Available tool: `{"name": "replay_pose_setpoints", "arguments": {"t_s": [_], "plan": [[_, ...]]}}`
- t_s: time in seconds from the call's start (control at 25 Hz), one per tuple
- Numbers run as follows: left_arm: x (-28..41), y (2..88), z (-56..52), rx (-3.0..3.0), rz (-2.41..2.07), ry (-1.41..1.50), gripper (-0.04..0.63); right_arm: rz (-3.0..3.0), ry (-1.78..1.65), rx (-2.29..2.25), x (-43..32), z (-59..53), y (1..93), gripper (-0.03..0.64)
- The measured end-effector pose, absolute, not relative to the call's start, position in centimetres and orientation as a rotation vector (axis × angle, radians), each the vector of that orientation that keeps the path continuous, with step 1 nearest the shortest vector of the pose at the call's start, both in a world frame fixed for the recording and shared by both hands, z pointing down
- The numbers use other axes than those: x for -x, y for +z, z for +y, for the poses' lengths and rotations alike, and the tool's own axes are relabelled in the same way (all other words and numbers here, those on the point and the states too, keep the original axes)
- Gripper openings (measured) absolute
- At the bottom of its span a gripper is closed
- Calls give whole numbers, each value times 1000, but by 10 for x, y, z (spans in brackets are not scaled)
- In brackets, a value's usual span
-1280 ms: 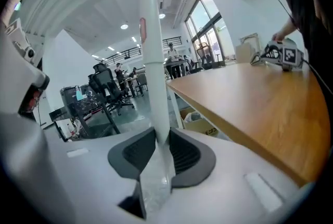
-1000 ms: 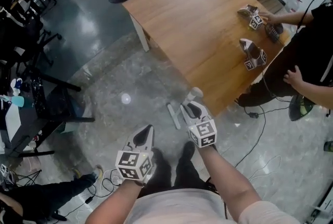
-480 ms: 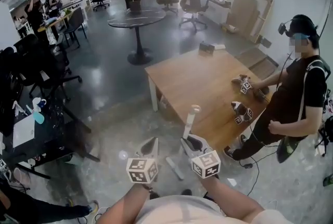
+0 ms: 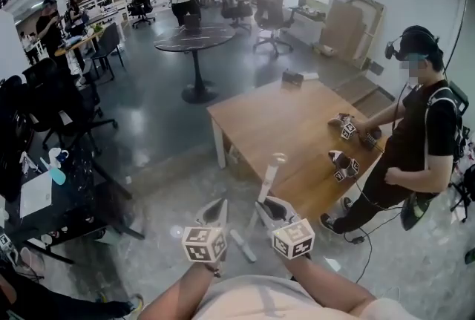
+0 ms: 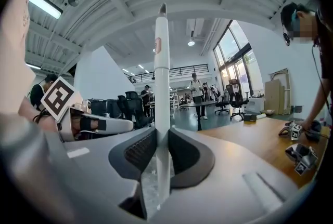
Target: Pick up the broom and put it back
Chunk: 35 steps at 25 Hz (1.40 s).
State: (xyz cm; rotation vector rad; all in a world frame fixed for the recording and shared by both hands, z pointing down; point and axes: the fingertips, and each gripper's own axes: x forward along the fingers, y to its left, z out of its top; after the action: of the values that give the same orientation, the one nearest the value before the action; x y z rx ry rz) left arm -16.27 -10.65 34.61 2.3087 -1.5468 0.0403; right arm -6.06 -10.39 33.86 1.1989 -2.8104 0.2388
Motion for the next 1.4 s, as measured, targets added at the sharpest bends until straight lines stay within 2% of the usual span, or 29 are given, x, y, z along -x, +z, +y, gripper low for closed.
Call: {"name": "replay_pose_setpoints", "arguments": {"t_s": [0.52,0.84,1.4], "plan": [[149,408,-110,-2270,-1468,199,5,-2785,463,-1300,32,-126,430,77],[126,471,-107,-2250,-1373,359,5,-2711,706,-1448,-8,-134,538,84],[101,607,-116,-2159,-1312,442,5,-2574,1015,-1547,-67,-170,746,103]]}}
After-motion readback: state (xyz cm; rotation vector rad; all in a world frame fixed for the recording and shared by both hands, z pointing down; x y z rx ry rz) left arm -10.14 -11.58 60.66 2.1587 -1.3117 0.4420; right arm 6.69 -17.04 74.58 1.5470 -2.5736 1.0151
